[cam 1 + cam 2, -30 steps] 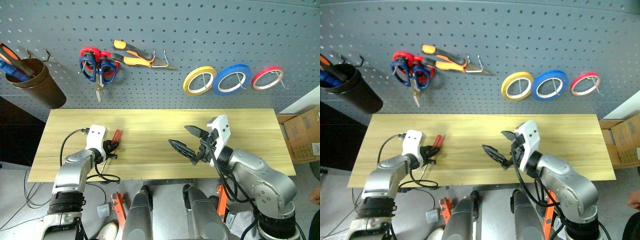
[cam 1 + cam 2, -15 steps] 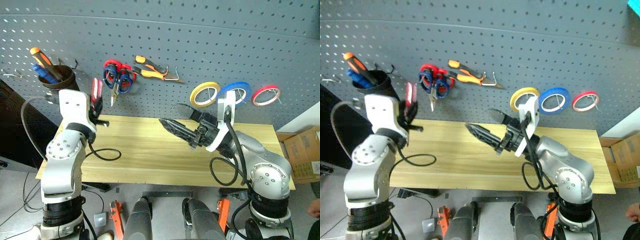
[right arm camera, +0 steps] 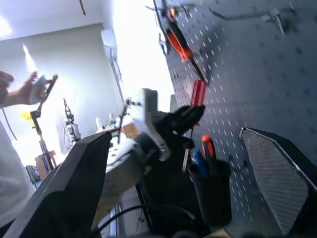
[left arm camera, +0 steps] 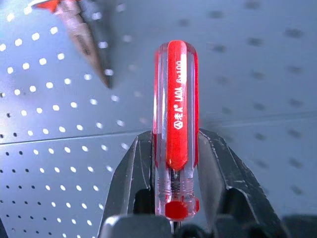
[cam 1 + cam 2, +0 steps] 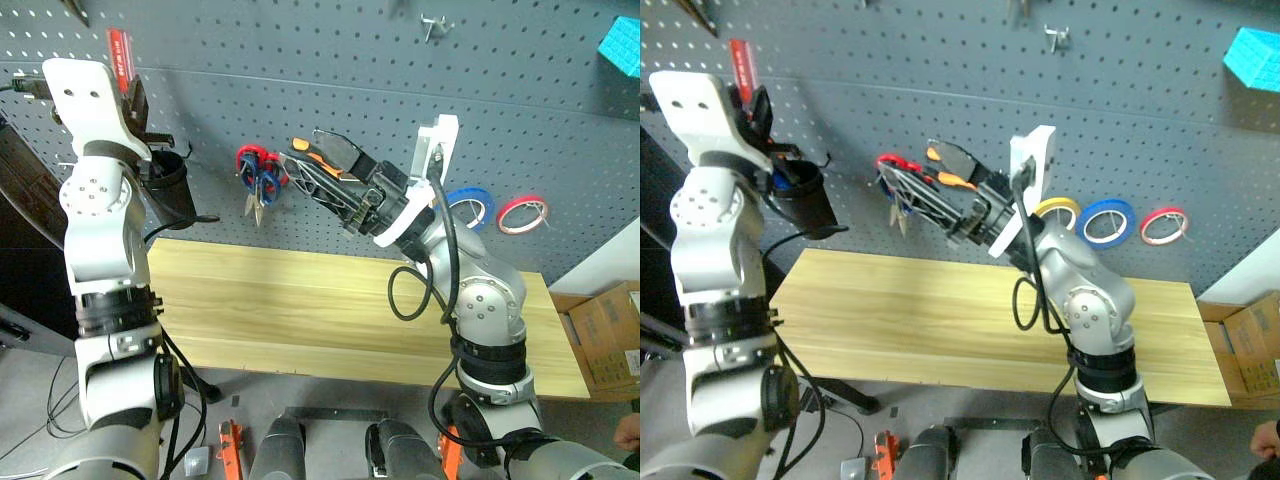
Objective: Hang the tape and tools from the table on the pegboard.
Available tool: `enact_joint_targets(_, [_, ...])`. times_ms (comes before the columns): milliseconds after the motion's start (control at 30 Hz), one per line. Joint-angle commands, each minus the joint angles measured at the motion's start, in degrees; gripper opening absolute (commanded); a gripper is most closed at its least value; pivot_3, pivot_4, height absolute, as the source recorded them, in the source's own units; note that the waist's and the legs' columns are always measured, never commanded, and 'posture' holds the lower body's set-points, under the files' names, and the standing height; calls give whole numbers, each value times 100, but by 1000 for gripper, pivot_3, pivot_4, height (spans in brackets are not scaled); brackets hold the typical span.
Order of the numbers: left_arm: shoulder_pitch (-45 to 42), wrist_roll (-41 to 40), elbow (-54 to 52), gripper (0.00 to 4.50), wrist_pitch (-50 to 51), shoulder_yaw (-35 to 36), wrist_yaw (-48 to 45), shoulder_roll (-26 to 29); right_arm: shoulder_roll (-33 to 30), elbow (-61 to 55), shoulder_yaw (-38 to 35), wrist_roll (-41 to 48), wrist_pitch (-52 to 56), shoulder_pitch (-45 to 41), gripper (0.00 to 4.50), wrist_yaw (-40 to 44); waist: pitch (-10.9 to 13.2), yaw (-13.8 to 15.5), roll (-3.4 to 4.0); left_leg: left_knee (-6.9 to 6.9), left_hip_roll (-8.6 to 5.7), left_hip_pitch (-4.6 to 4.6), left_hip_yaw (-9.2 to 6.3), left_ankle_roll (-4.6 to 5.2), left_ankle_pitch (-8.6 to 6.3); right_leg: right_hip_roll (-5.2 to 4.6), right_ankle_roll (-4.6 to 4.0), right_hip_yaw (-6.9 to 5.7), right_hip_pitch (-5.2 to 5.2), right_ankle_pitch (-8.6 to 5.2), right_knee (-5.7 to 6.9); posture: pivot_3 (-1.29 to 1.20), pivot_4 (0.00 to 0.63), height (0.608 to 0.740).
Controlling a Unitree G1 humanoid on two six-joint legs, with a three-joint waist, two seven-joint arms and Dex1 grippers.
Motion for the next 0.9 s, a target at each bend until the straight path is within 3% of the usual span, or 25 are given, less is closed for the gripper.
enact_joint_targets(33, [-676, -269, 1080, 830, -566, 101, -323, 105, 50, -12, 41, -91, -261, -38, 4500, 40, -37, 13, -3, 1, 0, 0, 0, 0, 0, -1, -13, 0, 4, 8, -2, 165, 12, 740])
enact_joint_targets(267, [-1468, -477, 3395, 830, -1256, 228, -668, 179, -5, -22, 122, -322, -387, 138, 4500, -18, -109, -5, -1, 1, -1, -2, 0, 0, 0, 1, -12, 1, 2, 11, 2, 116, 17, 740])
enact_joint_targets(567, [-936, -628, 3537, 830, -1473, 367, -447, 165, -176, -340, 63, -358, -312, 439, 4500, -267, -133, -51, -3, 26, 1, 2, 1, 3, 2, 1, -12, 7, -3, 10, 49, 83, 30, 740])
enact_joint_targets(600, [-864, -662, 3471, 1537, -1454, 385, -435, 155, -188, -361, 67, -352, -304, 459, 4500, -286, -133, -57, -3, 27, 1, 4, 1, 3, 2, 2, -13, 8, -3, 10, 54, 84, 30, 740])
enact_joint_targets(900, [-513, -857, 2845, 4486, -1224, 407, -351, 107, -235, -296, 127, -359, -311, 437, 4500, -258, -160, -119, -2, 29, 3, 22, 3, 11, 11, 6, -20, 13, -1, 15, 80, 92, 25, 740])
